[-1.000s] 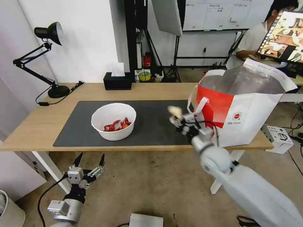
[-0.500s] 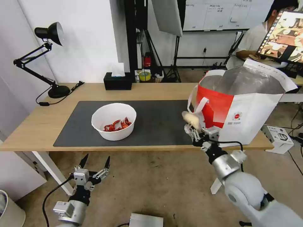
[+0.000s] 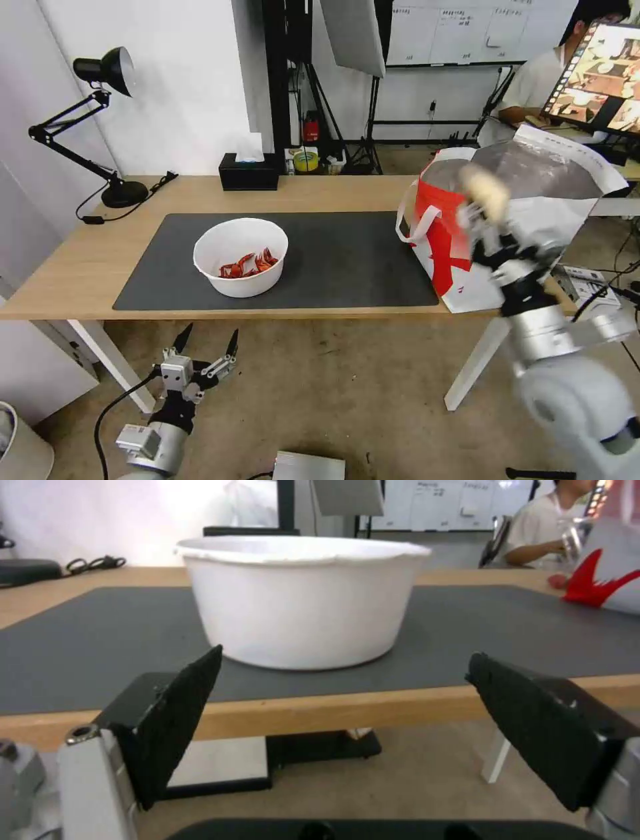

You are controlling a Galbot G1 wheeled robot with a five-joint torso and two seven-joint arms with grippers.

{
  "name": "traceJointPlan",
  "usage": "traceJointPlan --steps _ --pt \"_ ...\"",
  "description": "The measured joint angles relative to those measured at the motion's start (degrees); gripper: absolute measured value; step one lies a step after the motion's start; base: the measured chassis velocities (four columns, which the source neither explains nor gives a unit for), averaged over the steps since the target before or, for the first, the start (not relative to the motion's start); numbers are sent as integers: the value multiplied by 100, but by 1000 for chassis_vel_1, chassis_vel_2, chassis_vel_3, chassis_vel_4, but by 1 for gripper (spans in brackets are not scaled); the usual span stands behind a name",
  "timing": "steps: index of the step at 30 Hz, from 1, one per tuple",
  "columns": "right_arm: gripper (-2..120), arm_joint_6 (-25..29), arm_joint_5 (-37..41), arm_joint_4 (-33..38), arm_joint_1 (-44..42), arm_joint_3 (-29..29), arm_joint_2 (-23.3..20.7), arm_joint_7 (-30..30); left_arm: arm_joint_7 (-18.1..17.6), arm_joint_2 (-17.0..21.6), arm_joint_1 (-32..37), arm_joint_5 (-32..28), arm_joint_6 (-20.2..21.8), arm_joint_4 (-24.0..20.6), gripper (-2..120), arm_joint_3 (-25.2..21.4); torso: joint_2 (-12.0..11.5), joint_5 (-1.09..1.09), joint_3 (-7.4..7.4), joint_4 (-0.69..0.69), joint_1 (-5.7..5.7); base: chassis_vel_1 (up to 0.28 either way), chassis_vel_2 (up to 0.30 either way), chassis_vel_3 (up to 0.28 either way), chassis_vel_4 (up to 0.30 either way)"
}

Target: Pick up the trash from the table and place it into the takeout bag.

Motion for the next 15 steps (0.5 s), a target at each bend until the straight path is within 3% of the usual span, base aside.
traceJointPlan --steps 6,8,10,15 --pt "7 -371 774 -114 354 234 -620 386 26 -4 49 2 -75 -27 100 65 0 -1 0 0 0 0 0 0 0" --pt "7 -711 1234 -289 852 226 -1046 717 48 -1 64 -1 -104 -27 100 72 0 0 0 0 0 0 0 0 0" --pt "7 -804 1389 -353 1039 177 -1161 818 58 -2 69 -3 -112 -27 100 77 0 -1 0 0 0 0 0 0 0" --pt "7 -1337 2187 -1019 2354 -430 -1833 1384 127 -18 133 -24 -140 -132 100 177 0 -2 0 2 0 0 0 0 0"
